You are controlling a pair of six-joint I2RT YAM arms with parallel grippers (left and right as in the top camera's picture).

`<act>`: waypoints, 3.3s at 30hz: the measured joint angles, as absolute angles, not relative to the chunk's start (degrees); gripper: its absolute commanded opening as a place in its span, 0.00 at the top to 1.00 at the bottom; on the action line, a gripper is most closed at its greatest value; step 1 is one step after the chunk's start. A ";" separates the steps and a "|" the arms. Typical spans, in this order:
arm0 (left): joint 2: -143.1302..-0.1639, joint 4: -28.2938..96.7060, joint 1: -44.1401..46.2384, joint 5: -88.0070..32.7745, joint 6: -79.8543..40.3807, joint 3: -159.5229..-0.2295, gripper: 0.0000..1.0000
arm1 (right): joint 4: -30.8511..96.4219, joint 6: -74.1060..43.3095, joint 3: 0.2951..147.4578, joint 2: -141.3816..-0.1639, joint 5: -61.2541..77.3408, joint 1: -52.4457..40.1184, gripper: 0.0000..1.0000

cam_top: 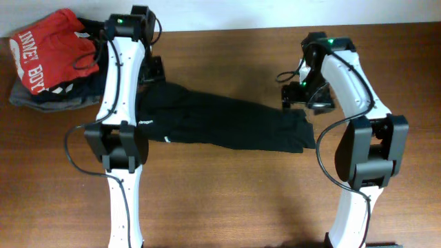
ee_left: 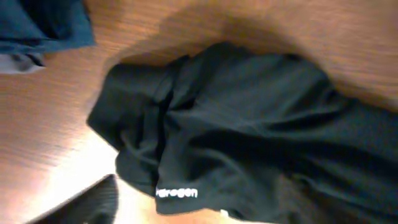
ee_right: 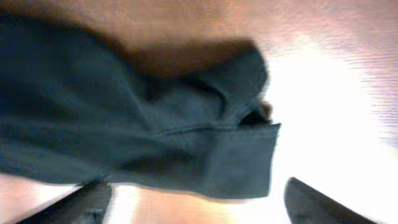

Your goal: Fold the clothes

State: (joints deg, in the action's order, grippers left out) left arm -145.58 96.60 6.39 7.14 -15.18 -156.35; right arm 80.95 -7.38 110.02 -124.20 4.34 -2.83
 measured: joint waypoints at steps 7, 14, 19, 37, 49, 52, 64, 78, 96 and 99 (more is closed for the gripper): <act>-143.81 96.64 6.37 7.14 -15.18 -156.97 0.01 | 87.05 -7.53 111.81 -123.70 0.16 0.62 0.02; -143.81 96.64 6.37 7.14 -15.18 -156.97 0.01 | 84.05 -3.22 107.09 -123.68 3.62 3.88 0.01; -143.81 96.62 6.37 7.14 -15.18 -156.97 0.01 | 78.43 0.69 100.92 -123.59 9.47 4.64 0.01; -143.81 96.64 6.37 7.07 -15.18 -156.97 0.01 | 63.83 3.75 85.27 -121.34 23.46 8.19 0.01; -143.81 96.64 6.37 6.90 -15.18 -156.97 0.01 | 54.26 5.89 77.67 -119.15 40.84 8.23 0.21; -143.81 96.64 6.37 6.90 -15.18 -156.97 0.01 | 53.71 5.74 76.55 -119.55 41.17 8.21 0.63; -143.81 96.64 6.37 6.90 -15.18 -156.97 0.01 | 53.52 0.16 76.34 -121.45 37.69 8.32 0.96; -143.81 96.64 6.37 6.90 -15.18 -156.97 0.01 | 71.33 -11.40 90.26 -121.60 1.37 14.55 0.96; -143.81 96.64 6.37 6.22 -15.18 -156.97 0.01 | 77.25 -14.87 98.06 -121.99 -9.87 -1.26 0.96; -143.81 96.64 6.37 6.22 -15.18 -156.97 0.01 | 77.14 -14.96 98.06 -122.02 -9.87 -4.01 0.96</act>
